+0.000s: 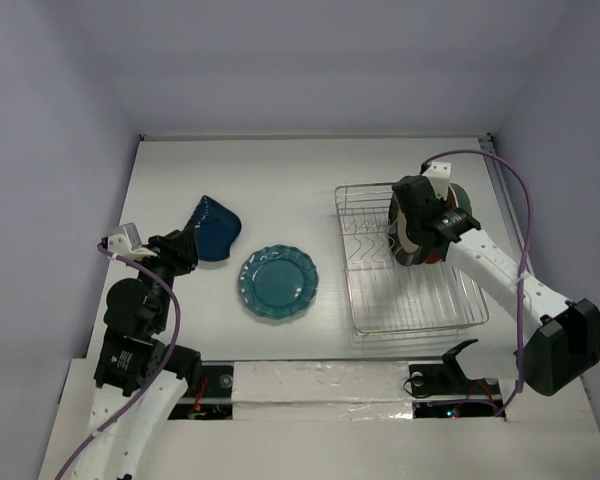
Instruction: Unload the plates from the dish rack
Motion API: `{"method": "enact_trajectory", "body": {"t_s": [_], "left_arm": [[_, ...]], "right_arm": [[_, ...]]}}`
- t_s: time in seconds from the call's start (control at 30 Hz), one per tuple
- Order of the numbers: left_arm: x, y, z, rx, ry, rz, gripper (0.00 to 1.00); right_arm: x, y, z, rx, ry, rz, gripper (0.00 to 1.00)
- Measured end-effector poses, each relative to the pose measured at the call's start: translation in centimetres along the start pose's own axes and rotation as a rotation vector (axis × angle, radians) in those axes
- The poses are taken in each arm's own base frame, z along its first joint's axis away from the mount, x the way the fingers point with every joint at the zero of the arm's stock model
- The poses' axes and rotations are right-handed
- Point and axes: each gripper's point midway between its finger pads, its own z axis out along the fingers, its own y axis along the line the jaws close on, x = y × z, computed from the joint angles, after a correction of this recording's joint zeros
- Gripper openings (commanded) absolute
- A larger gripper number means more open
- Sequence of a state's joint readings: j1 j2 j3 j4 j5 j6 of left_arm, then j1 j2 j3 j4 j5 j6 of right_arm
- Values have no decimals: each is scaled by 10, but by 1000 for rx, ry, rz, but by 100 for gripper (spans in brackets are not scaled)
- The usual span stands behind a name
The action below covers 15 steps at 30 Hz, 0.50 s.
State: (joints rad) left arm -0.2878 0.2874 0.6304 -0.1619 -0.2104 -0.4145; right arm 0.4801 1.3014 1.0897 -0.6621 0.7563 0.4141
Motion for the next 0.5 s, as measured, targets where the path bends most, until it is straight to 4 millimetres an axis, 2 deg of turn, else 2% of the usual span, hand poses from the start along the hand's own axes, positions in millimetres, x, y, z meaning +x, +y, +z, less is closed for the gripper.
{"method": "enact_trajectory", "body": {"t_s": [0.1,0.2,0.5], "left_arm": [[0,0,0,0,0,0,35],[0,0,0,0,0,0,35],[0,0,0,0,0,0,35]], "right_arm": [[-6,3,-4,-21,-9,4,6],[-7,1,-5,-17,-8,-2,0],[-16,-5,-18,-41,-14,-11,0]]}}
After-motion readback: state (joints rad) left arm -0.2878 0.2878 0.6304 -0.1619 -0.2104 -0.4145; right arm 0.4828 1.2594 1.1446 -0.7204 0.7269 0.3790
